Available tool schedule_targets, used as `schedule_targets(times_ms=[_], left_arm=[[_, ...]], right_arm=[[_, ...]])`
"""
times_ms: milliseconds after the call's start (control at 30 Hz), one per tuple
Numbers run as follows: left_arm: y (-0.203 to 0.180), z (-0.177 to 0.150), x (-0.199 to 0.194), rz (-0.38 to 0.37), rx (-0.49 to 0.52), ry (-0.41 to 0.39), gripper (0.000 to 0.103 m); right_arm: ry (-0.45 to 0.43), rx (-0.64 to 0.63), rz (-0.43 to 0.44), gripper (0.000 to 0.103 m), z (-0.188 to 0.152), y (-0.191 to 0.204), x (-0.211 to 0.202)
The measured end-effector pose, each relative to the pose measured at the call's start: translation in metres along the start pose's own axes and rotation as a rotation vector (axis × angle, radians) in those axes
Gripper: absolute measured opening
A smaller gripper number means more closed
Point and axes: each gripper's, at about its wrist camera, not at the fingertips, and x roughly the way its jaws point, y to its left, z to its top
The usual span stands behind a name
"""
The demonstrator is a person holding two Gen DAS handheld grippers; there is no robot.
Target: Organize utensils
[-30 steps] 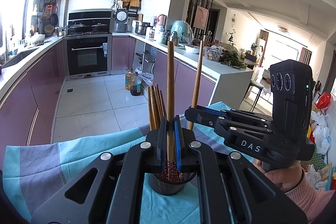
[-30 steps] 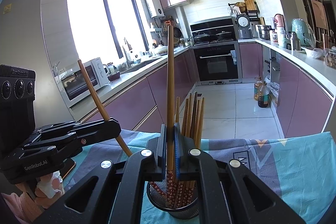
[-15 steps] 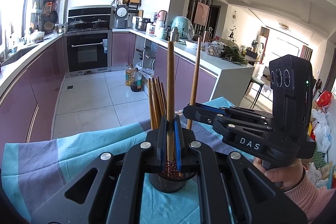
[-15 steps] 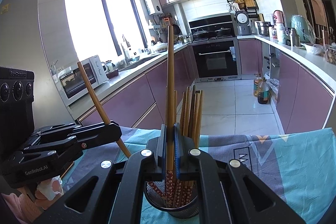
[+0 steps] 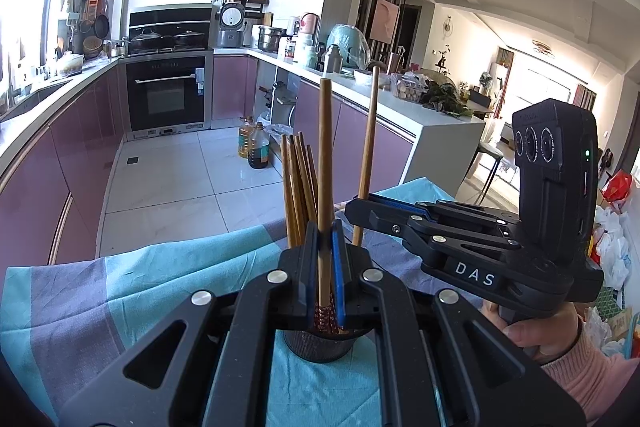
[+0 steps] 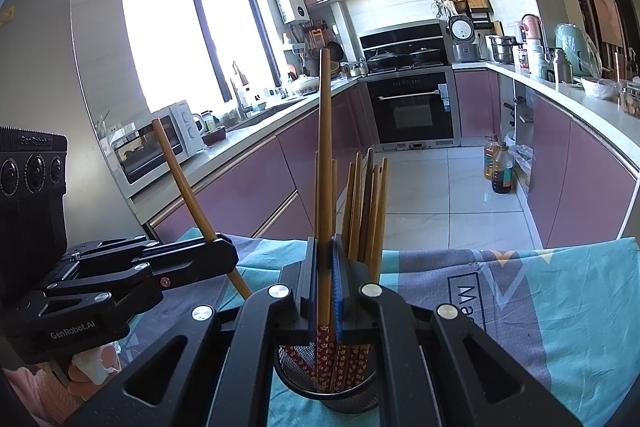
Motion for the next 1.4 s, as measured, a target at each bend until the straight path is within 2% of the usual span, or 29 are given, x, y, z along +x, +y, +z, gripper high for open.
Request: schedule_targets(times_ms=[1400], left_arm=[[0.001, -0.018, 0.020, 0.012, 0.010, 0.045, 0.007]], right_arm=[[0.038, 0.009, 0.000, 0.006, -0.012, -0.007, 0.012]])
